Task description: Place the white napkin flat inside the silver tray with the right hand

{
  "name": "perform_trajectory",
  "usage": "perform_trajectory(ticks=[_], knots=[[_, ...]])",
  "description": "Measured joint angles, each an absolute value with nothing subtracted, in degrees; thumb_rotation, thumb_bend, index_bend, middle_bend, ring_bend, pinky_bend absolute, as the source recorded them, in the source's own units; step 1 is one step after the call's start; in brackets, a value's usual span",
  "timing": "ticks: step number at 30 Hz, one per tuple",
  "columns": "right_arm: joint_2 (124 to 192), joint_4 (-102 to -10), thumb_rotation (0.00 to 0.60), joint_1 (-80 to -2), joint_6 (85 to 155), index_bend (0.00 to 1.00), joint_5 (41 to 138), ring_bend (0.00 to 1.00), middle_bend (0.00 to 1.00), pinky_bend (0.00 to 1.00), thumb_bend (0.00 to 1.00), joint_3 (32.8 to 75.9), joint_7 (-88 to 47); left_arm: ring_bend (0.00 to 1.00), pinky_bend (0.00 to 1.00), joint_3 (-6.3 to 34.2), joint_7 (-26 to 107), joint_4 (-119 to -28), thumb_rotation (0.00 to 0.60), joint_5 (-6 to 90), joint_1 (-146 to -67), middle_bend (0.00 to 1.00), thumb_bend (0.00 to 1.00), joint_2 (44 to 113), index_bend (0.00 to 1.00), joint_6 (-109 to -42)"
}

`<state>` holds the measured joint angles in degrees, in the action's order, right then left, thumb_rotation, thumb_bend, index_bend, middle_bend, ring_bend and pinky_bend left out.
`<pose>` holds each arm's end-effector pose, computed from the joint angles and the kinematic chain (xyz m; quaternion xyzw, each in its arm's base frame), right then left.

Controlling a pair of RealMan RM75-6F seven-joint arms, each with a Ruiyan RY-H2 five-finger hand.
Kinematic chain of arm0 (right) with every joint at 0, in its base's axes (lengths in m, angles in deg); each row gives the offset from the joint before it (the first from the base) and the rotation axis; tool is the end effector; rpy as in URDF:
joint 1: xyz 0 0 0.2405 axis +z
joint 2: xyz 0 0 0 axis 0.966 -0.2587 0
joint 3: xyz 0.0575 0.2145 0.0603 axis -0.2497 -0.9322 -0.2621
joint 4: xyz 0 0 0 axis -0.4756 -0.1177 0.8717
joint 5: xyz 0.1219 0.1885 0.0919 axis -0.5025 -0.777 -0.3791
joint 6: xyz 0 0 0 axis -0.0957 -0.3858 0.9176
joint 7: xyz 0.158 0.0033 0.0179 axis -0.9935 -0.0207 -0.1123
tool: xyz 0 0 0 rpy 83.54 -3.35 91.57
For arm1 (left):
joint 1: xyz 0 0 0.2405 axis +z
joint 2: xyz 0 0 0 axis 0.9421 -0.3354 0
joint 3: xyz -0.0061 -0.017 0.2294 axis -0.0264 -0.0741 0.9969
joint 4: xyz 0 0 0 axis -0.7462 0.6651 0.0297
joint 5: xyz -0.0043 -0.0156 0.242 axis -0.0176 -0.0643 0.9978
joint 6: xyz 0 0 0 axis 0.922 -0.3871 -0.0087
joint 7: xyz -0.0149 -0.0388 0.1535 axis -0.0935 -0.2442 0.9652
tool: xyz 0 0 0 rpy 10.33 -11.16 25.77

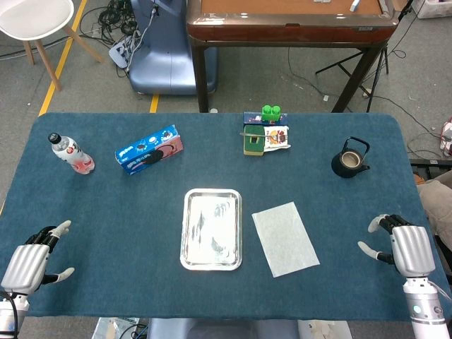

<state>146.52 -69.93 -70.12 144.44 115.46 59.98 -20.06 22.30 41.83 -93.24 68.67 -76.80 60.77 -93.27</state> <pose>-0.2866 -0.2035 0.0949 0.5732 -0.3770 0.4443 0.5762 -0.2959 0.1910 0.0937 -0.6300 -0.4019 -0.3680 0.5533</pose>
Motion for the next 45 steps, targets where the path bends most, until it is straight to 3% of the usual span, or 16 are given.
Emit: perform_trajectory(ticks=[17,21,30,33,45], knots=[[146.9,-69.6,0.600,-68.2,139.1,0.58,115.8,0.49,0.57,0.68,0.00,61.8,-19.8,0.16,0.30,22.4,42.3,-94.5,0.600,68.1,-75.7,0.25,0.01,59.2,0.13,-94.6],[147.1,-70.1,0.600,-68.1,139.1,0.58,116.9,0.56,0.63,0.77,0.00,62.5,-18.4,0.16,0.30,22.3,41.8,-94.8,0.600,68.2,-75.6,0.25,0.01,58.9,0.13,-94.8],[148.2,-70.8,0.600,-67.8,139.5,0.58,118.9,0.92,0.99,1.00,0.00,63.3,-15.1,0.16,0.31,22.3,41.0,-95.0,0.600,68.2,-75.9,0.26,0.01,58.4,0.13,-94.1],[148.7,-71.0,0.600,-66.9,138.4,0.56,119.2,0.99,1.00,1.00,0.00,63.3,-13.8,0.16,0.32,22.4,41.3,-95.1,0.600,68.1,-75.9,0.26,0.01,58.5,0.13,-93.9],[150.0,-73.8,0.600,-64.5,135.0,0.53,119.6,1.00,1.00,1.00,0.00,63.5,-10.0,0.16,0.33,23.3,42.9,-94.9,0.600,68.6,-77.0,0.28,0.01,59.9,0.13,-91.3]])
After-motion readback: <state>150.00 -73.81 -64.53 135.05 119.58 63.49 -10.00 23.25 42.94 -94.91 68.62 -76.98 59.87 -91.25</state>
